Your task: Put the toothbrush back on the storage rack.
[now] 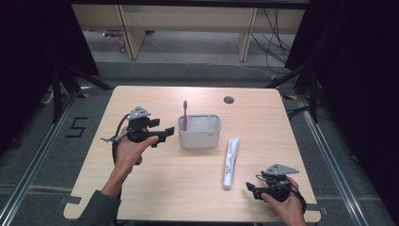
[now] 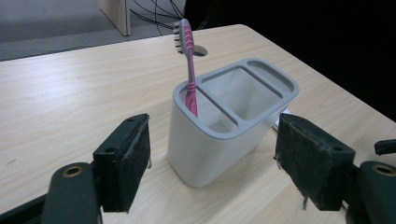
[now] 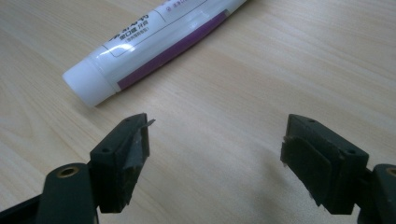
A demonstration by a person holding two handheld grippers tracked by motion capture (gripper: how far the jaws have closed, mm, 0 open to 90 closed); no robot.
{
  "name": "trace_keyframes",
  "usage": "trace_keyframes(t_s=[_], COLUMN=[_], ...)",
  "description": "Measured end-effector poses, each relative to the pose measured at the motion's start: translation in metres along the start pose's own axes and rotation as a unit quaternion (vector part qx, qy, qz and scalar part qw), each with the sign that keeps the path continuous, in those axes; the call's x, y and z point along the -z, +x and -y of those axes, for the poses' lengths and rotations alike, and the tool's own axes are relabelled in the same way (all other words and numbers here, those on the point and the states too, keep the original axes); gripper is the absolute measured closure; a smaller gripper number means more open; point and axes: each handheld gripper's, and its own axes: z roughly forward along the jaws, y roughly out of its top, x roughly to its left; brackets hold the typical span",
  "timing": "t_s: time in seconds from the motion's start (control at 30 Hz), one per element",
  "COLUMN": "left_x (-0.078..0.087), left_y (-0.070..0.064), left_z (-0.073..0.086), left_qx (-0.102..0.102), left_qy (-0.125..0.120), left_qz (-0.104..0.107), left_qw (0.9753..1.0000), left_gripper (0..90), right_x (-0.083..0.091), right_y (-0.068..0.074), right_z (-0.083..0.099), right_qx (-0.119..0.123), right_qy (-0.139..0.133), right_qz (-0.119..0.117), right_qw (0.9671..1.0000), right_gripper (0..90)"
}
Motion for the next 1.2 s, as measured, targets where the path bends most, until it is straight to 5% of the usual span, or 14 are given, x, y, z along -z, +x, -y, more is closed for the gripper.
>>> trace_keyframes(t_s=[0.43,0.57,1.2], left_x=[0.020,0.026,0.043], left_y=[0.004,0.004,0.007], left_z=[0.018,0.023,0.057], left_qx=[-0.005,-0.010,-0.016], left_qy=[0.004,0.004,0.017], left_qz=[-0.007,-0.009,-0.017], left_qw=[1.0000,0.9999,0.9996], left_gripper=[25.0,24.9,24.7], right_x=[0.000,0.000,0.002], right_y=[-0.003,-0.002,-0.005], right_z=[0.000,0.000,-0.001], right_qx=[0.013,-0.006,-0.001], right_qy=[-0.010,-0.006,-0.010], right_qz=[0.008,-0.004,-0.003], right_qw=[0.9998,1.0000,0.9999], right_gripper=[23.5,23.5,22.1])
